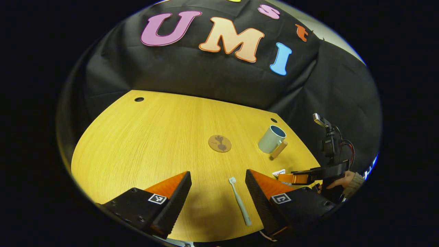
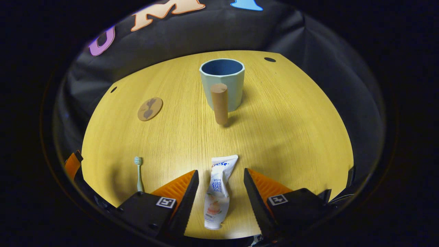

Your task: Put the toothbrush and toothpaste on the desktop into the cup, then pick up the cup and place it on the coaster on the desktop.

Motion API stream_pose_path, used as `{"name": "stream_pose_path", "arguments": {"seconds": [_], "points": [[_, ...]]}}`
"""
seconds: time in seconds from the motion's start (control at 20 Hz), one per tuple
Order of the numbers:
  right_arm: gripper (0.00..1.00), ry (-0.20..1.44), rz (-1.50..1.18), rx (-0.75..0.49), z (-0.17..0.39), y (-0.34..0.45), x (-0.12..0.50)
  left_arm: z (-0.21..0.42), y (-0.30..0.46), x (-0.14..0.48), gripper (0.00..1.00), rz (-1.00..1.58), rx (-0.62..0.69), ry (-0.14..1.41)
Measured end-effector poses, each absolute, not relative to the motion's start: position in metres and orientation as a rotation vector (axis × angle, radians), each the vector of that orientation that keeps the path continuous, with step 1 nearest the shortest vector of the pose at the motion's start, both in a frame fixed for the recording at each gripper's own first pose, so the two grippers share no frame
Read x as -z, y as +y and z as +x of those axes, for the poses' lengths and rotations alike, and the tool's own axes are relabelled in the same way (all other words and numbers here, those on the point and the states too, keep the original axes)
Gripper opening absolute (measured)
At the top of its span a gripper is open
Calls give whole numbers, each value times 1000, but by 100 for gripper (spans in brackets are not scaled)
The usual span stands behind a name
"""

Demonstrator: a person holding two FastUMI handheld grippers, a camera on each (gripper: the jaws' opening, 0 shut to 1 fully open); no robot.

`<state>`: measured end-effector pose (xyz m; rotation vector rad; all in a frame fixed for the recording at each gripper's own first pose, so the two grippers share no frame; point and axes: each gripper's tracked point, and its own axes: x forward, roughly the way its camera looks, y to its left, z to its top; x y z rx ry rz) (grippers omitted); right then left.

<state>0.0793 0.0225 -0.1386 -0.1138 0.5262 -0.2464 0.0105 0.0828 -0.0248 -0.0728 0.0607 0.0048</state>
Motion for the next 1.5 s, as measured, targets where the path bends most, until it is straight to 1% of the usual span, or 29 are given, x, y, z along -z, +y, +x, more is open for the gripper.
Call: {"name": "stream_pose_path", "arguments": {"seconds": [0.05, 0.1, 0.25, 0.3, 0.35, 0.5, 0.55, 0.6, 0.7, 0.75, 0.8, 1.1, 1.15, 1.35, 1.4, 1.5], "points": [[70, 551, -130, 256, 80, 21, 141, 11, 86, 27, 94, -93, -6, 63], [76, 572, -154, 265, 80, 18, 145, 11, 88, 28, 94, -100, -8, 66], [76, 614, -181, 275, 83, 20, 151, 13, 95, 32, 94, -99, -16, 77], [65, 618, -173, 284, 86, 21, 152, 13, 98, 33, 94, -100, -17, 81], [43, 624, -175, 288, 86, 21, 153, 14, 100, 34, 94, -101, -18, 83], [48, 654, -184, 298, 85, 20, 159, 15, 102, 36, 94, -109, -15, 95], [38, 654, -188, 302, 85, 17, 158, 16, 101, 37, 94, -108, -13, 100], [37, 655, -186, 308, 85, 17, 158, 17, 103, 37, 94, -107, -11, 100], [28, 646, -188, 320, 85, 15, 157, 18, 103, 39, 94, -109, -5, 105], [27, 639, -189, 323, 86, 15, 158, 18, 103, 39, 94, -111, -2, 105], [23, 642, -192, 320, 85, 15, 157, 18, 102, 40, 94, -113, 1, 106], [22, 651, -213, 274, 85, 15, 157, 20, 92, 49, 94, -106, 16, 135], [17, 647, -222, 261, 85, 15, 157, 21, 90, 52, 94, -101, 16, 143], [17, 627, -214, 220, 86, 15, 156, 22, 74, 65, 94, -79, 20, 191], [17, 620, -211, 208, 86, 15, 156, 22, 69, 69, 93, -74, 18, 208], [17, 610, -194, 190, 87, 15, 156, 26, 62, 82, 94, -66, 1, 257]]}}
